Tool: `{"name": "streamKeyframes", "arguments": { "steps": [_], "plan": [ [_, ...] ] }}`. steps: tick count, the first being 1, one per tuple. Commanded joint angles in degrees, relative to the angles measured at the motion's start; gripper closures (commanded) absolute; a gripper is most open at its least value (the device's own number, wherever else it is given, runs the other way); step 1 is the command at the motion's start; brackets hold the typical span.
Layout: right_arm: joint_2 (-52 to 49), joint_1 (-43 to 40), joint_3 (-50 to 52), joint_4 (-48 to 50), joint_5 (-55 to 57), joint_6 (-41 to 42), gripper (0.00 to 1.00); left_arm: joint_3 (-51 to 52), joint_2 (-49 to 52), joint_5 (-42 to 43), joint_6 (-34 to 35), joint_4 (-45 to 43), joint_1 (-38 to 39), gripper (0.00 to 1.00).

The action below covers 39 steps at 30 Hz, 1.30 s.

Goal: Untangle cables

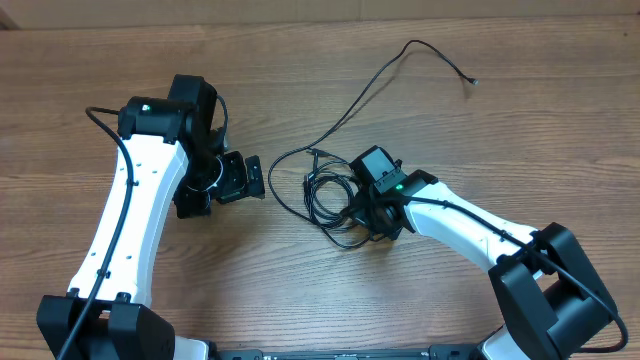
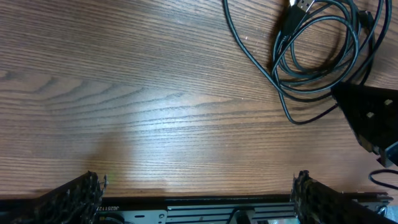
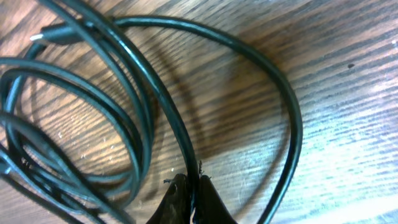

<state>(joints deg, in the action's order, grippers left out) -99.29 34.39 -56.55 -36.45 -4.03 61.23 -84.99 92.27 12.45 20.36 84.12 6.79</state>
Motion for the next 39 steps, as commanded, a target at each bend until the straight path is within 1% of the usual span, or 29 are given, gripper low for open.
{"name": "streamKeyframes", "arguments": {
  "steps": [1,4,8,10,13,16,22,32,35,39],
  "plan": [
    [1.31,-1.40,-5.38,-1.57,-0.31,-5.27,0.96,0.20,-0.02,0.66,-1.53,-0.17,0.55,0.00],
    [3.30,-2.78,-9.68,-5.55,-0.33,-8.55,0.96,0.20,-0.02,0.66,-1.53,-0.22,0.55,0.00],
    [6.21,-5.05,-16.00,-12.31,-0.35,-9.29,0.96,0.20,-0.02,0.68,-1.53,-0.24,0.55,0.00],
    [7.87,-6.56,-19.89,-15.82,-0.87,-11.28,0.96,0.20,-0.02,0.68,-1.53,-0.39,0.55,0.00],
    [9.14,-7.61,-23.30,-17.14,-2.08,-15.45,0.96,0.20,-0.02,0.68,-1.51,-0.63,0.55,0.00],
    [9.49,-7.80,-24.92,-16.26,-1.99,-16.90,0.96,0.20,-0.02,0.68,-1.51,-0.85,0.55,0.00],
    [9.51,-7.85,-25.07,-8.28,-2.08,-16.96,0.96,0.20,-0.02,0.68,-1.51,-0.83,0.55,0.01],
    [9.49,-7.91,-25.07,12.11,-1.97,-16.83,0.96,0.20,-0.02,0.68,-1.53,-1.09,0.55,0.00],
    [9.51,-8.72,-25.07,18.60,-0.70,-19.23,0.96,0.20,-0.02,0.68,-1.53,-1.05,0.55,0.00],
    [9.51,-12.63,-25.09,20.11,0.26,-19.34,0.96,0.20,-0.02,0.66,-1.53,-1.03,0.55,0.00]
  ]
}}
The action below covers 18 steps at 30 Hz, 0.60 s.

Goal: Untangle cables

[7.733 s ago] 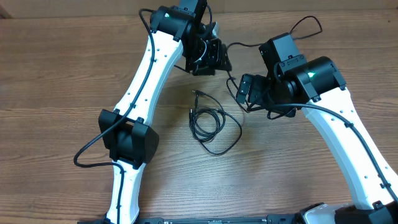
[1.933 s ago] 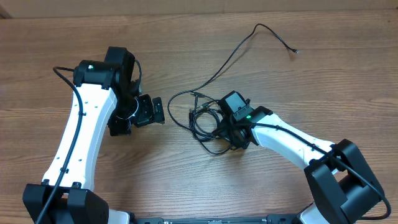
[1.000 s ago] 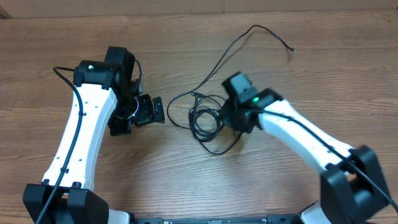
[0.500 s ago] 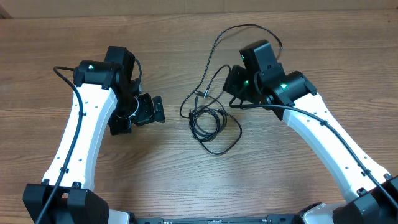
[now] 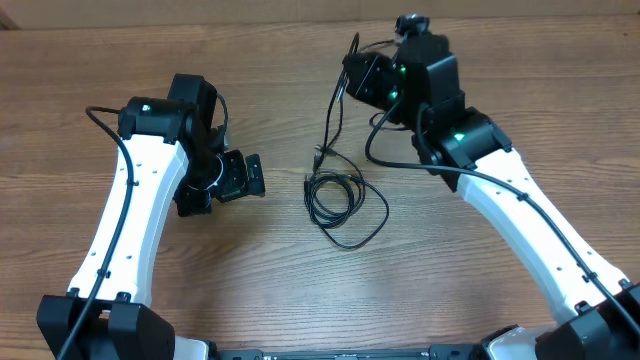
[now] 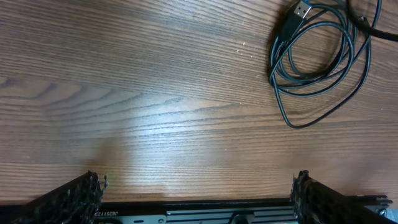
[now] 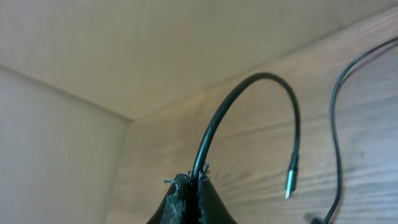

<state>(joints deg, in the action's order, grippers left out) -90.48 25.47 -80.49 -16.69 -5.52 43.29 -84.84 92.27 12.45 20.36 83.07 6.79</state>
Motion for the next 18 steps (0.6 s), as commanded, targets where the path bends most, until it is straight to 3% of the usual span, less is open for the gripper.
{"name": "streamKeyframes", "arguments": {
  "steps": [1,18],
  "plan": [
    [0.70,-5.03,-1.22,-0.07,1.75,-1.42,0.96,0.04,-0.02,0.66,-1.53,0.02,0.55,0.00],
    [5.14,-37.66,-14.73,-24.83,5.46,-7.80,0.96,0.04,-0.02,0.50,-1.53,-1.03,0.55,0.00]
  ]
}}
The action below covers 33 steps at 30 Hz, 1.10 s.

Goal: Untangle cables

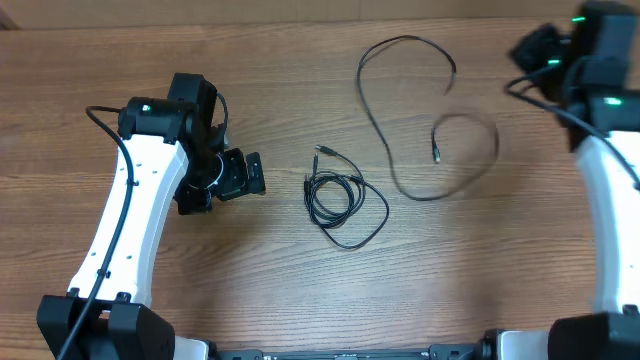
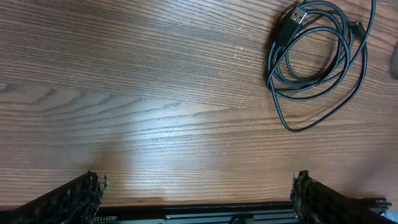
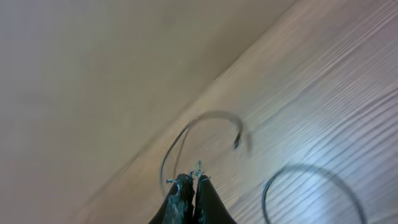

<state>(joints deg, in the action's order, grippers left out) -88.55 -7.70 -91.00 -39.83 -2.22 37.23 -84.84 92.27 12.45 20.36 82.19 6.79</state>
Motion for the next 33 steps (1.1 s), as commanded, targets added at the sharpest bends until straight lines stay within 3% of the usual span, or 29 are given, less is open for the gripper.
{"name": "streamKeyframes", "arguments": {
  "steps": [1,5,9,15,18,21,30,33],
  "plan": [
    [3.32,-5.88,-4.66,-2.60,2.12,-1.73,0.96,0.04,-0.02,0.50,-1.51,-0.13,0.55,0.00],
    [2.93,-8.87,-4.85,-7.34,0.63,-1.75,0.96,0.04,-0.02,0.52,-1.51,-0.17,0.55,0.01],
    [1.75,-8.04,-4.70,-15.10,-0.55,-1.77,0.70,0.04,-0.02,0.52,-1.49,-0.24,0.55,0.00],
    [-0.55,-4.09,-2.25,-25.97,-4.09,-1.75,0.56,0.04,-0.02,0.72,-1.46,-0.20,0.55,0.01],
    [-2.19,-1.36,-0.11,-29.75,-3.89,-1.73,0.44,0.04,-0.02,0.72,-1.49,-0.15,0.55,0.00],
    [-3.32,0.94,3.69,-29.88,-3.87,-1.73,0.24,0.07,-0.02,0.72,-1.49,-0.17,0.55,0.01],
    [-6.27,5.68,17.90,-23.19,-4.39,3.48,0.24,0.07,-0.02,0.72,-1.49,-0.20,0.55,0.00],
    [-6.29,7.21,22.40,-19.10,-6.69,3.91,0.29,0.04,-0.02,0.72,-1.49,-0.20,0.55,0.00]
  ]
}}
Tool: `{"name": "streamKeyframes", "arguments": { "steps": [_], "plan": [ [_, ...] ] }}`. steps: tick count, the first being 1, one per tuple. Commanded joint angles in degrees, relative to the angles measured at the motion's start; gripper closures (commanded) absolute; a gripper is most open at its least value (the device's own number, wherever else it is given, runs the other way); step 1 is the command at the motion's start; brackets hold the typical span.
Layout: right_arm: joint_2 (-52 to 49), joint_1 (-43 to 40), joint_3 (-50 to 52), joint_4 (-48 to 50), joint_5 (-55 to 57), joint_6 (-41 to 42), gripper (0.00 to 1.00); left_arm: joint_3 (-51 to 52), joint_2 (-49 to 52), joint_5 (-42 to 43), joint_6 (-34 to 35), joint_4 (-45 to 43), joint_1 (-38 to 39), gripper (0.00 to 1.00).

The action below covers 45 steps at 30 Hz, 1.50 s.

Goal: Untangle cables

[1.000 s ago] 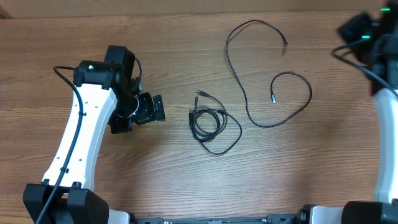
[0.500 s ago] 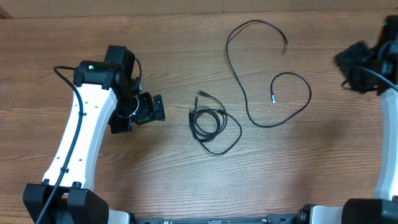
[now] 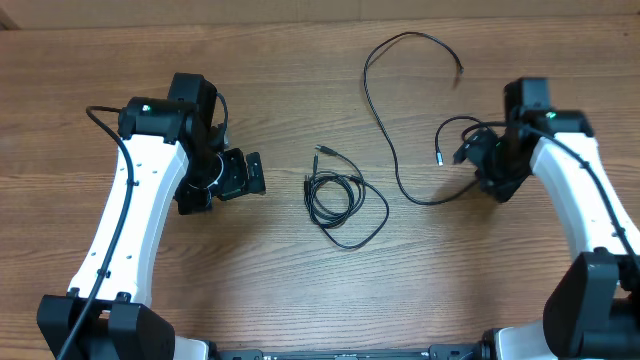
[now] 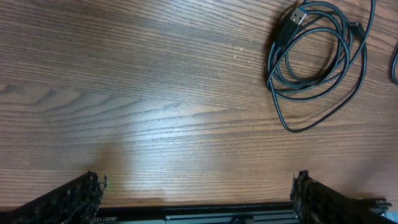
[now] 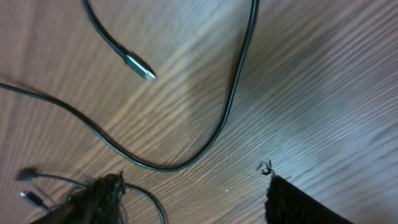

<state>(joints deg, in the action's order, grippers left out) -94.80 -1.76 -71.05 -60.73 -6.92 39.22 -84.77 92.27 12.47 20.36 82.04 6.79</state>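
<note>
A coiled dark cable (image 3: 312,200) with a USB plug (image 4: 292,20) lies at the table's middle, and shows at the upper right of the left wrist view as a coil (image 4: 272,68). A long thin cable (image 3: 382,135) lies loose to its right, apart from the coil. Its curve (image 5: 231,99) and one plug tip (image 5: 140,66) fill the right wrist view. My right gripper (image 3: 472,165) is open, low beside that cable's right end, and its fingers (image 5: 99,194) hold nothing. My left gripper (image 3: 250,175) is open left of the coil, well short of it.
The wooden table (image 3: 300,290) runs under everything. A pale wall or board edge lies along the far side at the top of the overhead view.
My right gripper was shut and high at the far right. Now it is open and down by the long cable's right end. The long cable's right part has settled; the coil and left arm are unchanged.
My right gripper was first shut on a strand in the tangled pile at the middle. Then it held the long cable up at the back, with the coil left on the table. Then that cable lay right of the coil. Now the gripper is open beside it.
</note>
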Motion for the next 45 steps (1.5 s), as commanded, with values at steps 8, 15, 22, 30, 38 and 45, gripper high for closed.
{"name": "streamKeyframes", "arguments": {
  "steps": [8,15,22,30,38,45],
  "plan": [
    [-0.55,5.73,12.17,12.83,0.15,9.31,0.35,0.00,-0.02,0.70,-1.49,0.02,0.55,0.00],
    [-2.71,8.17,15.78,17.66,0.39,10.51,0.36,-0.02,-0.02,0.68,-1.49,0.15,0.55,0.00],
    [-6.01,9.27,15.78,18.67,0.39,10.51,0.42,0.00,-0.02,0.68,-1.49,0.00,0.55,0.01],
    [-8.00,9.27,15.78,19.19,1.68,10.51,0.69,0.00,-0.02,0.68,-1.49,0.00,0.55,0.00],
    [-8.00,8.83,15.76,19.17,6.95,10.49,0.96,0.00,-0.02,0.68,-1.51,0.02,0.55,0.01],
    [-7.98,5.49,14.32,19.06,11.19,8.68,0.96,0.00,-0.02,0.68,-1.51,0.04,0.55,0.01]
  ]
}}
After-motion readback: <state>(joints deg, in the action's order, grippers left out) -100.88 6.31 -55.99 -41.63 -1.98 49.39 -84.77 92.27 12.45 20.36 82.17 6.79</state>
